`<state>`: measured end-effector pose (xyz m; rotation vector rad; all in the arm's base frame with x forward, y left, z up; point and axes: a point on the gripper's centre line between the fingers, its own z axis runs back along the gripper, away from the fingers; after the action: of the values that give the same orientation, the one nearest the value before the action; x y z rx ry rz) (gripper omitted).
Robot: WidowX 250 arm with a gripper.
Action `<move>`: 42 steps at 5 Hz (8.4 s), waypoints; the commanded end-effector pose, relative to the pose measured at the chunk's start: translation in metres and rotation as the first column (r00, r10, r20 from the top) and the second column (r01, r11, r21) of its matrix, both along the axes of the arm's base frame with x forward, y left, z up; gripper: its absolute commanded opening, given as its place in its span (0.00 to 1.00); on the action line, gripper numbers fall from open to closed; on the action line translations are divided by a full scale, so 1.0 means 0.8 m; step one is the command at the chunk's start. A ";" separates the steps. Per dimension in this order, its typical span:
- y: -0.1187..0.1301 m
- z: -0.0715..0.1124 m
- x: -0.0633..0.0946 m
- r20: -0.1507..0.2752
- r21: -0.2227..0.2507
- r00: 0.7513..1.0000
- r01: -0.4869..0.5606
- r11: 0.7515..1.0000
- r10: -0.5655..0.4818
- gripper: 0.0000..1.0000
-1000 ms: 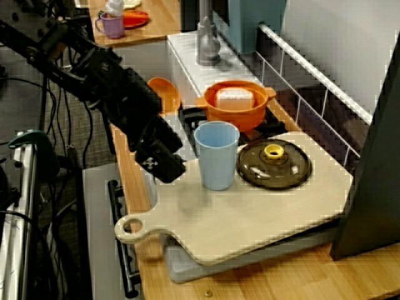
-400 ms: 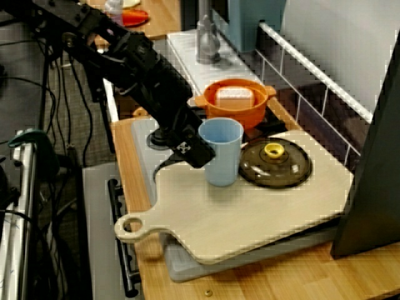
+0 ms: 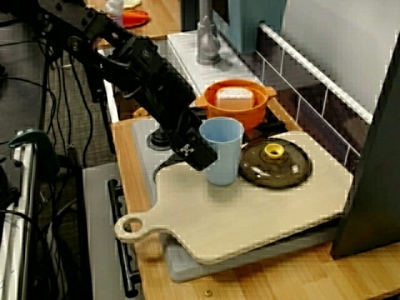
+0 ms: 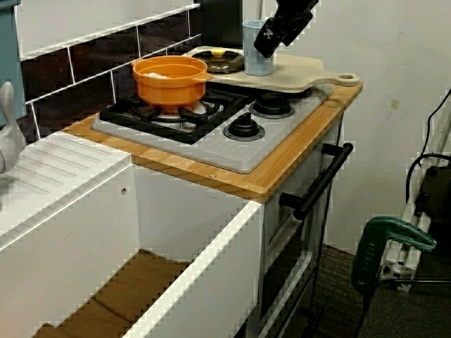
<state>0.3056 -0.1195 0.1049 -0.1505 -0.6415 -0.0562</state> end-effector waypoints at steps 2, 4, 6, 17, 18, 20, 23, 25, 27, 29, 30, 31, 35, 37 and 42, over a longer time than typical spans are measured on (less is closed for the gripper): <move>-0.001 0.019 0.000 0.036 -0.023 0.999 -0.007 1.000 0.007 1.00; 0.001 0.024 0.013 0.062 -0.040 0.998 -0.026 0.999 0.029 1.00; 0.002 0.028 0.021 0.061 -0.050 0.998 -0.032 0.998 0.035 1.00; 0.060 0.073 0.007 -0.015 -0.114 1.000 -0.027 0.993 0.026 1.00; 0.061 0.075 0.019 -0.037 -0.110 0.999 -0.033 0.993 0.029 1.00; 0.046 0.068 0.035 -0.109 -0.038 0.994 -0.013 0.999 0.009 1.00; 0.034 0.060 0.031 -0.166 0.023 0.985 0.051 0.998 -0.047 1.00; 0.036 0.053 0.042 -0.175 0.017 0.984 0.029 0.999 -0.026 1.00; 0.037 0.044 0.051 -0.189 0.031 0.982 0.026 0.999 -0.020 1.00; 0.039 0.031 0.052 -0.209 0.052 0.978 0.027 0.998 -0.015 1.00; 0.040 0.027 0.051 -0.220 0.055 0.975 0.031 0.998 -0.018 1.00; 0.039 0.024 0.050 -0.237 0.070 0.971 0.038 0.997 -0.020 0.00; 0.062 0.049 0.049 -0.300 0.054 0.953 0.071 0.996 -0.052 0.00; 0.074 0.070 0.045 -0.278 0.087 0.959 0.088 0.992 -0.061 0.00; 0.099 0.121 0.060 -0.112 0.274 0.993 0.054 0.960 -0.024 0.00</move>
<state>0.3534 -0.0414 0.1815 0.1068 -0.4603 -0.1820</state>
